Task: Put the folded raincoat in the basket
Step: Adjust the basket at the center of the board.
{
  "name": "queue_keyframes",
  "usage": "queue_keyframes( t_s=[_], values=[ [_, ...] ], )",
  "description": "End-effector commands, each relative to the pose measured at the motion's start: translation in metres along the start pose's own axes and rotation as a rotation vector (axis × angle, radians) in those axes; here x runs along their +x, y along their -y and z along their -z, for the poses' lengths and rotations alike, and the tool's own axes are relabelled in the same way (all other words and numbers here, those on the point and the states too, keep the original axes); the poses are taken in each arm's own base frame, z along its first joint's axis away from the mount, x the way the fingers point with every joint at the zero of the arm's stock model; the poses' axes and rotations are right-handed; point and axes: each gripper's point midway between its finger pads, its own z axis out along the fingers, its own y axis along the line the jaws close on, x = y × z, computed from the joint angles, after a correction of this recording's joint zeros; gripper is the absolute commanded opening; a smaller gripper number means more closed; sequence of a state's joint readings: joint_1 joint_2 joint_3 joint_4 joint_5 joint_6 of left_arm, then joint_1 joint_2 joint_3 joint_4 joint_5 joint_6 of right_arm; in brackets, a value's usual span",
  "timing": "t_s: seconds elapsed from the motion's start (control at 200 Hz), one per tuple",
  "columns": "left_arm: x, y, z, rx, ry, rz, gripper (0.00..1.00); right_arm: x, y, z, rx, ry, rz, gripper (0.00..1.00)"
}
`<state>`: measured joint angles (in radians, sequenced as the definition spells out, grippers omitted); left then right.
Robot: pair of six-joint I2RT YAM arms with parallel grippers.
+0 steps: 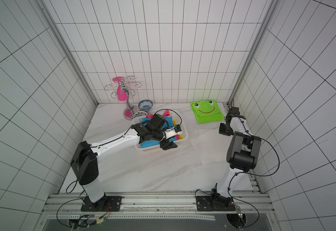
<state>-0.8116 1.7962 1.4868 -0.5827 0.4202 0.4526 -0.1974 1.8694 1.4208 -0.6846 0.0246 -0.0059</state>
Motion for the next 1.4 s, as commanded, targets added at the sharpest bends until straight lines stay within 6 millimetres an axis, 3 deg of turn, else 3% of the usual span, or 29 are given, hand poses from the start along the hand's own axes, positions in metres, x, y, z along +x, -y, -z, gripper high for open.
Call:
queue_keyframes(
  t_s=[0.0, 0.325, 0.555, 0.815, 0.859, 0.924, 1.014, 1.139, 1.209, 1.324, 1.394],
  values=[
    [-0.020, -0.003, -0.003, 0.000, 0.049, -0.030, 0.69, 0.001, 0.006, 0.005, 0.007, 0.019, -0.029, 0.00],
    [-0.019, -0.004, -0.009, 0.005, 0.043, -0.027, 0.69, 0.004, 0.045, 0.006, 0.131, 0.036, -0.180, 0.00],
    [-0.023, -0.006, -0.014, -0.008, 0.051, -0.038, 0.69, 0.002, 0.063, 0.001, 0.208, 0.081, -0.277, 0.00],
    [-0.052, -0.012, -0.029, -0.042, 0.106, -0.067, 0.69, 0.008, 0.075, -0.020, 0.270, 0.075, -0.397, 0.00],
    [-0.057, -0.012, -0.032, -0.042, 0.116, -0.069, 0.69, 0.008, 0.072, -0.023, 0.255, 0.070, -0.398, 0.00],
    [-0.065, -0.013, -0.037, -0.043, 0.134, -0.071, 0.70, 0.007, 0.062, -0.028, 0.197, 0.054, -0.390, 0.19],
    [-0.072, -0.017, -0.047, -0.054, 0.155, -0.062, 0.70, 0.009, 0.054, -0.026, 0.163, 0.040, -0.389, 0.22],
    [-0.074, -0.023, -0.057, -0.064, 0.158, -0.031, 0.70, 0.011, 0.053, -0.001, 0.197, 0.065, -0.371, 0.45],
    [-0.069, -0.023, -0.058, -0.060, 0.141, -0.032, 0.70, 0.012, 0.052, 0.015, 0.231, 0.058, -0.353, 0.52],
    [-0.062, -0.020, -0.056, -0.056, 0.112, -0.045, 0.70, 0.006, 0.022, 0.032, 0.248, 0.041, -0.225, 0.60],
    [-0.058, -0.018, -0.052, -0.056, 0.093, -0.049, 0.71, -0.001, -0.007, 0.033, 0.216, 0.044, -0.113, 0.61]
  ],
)
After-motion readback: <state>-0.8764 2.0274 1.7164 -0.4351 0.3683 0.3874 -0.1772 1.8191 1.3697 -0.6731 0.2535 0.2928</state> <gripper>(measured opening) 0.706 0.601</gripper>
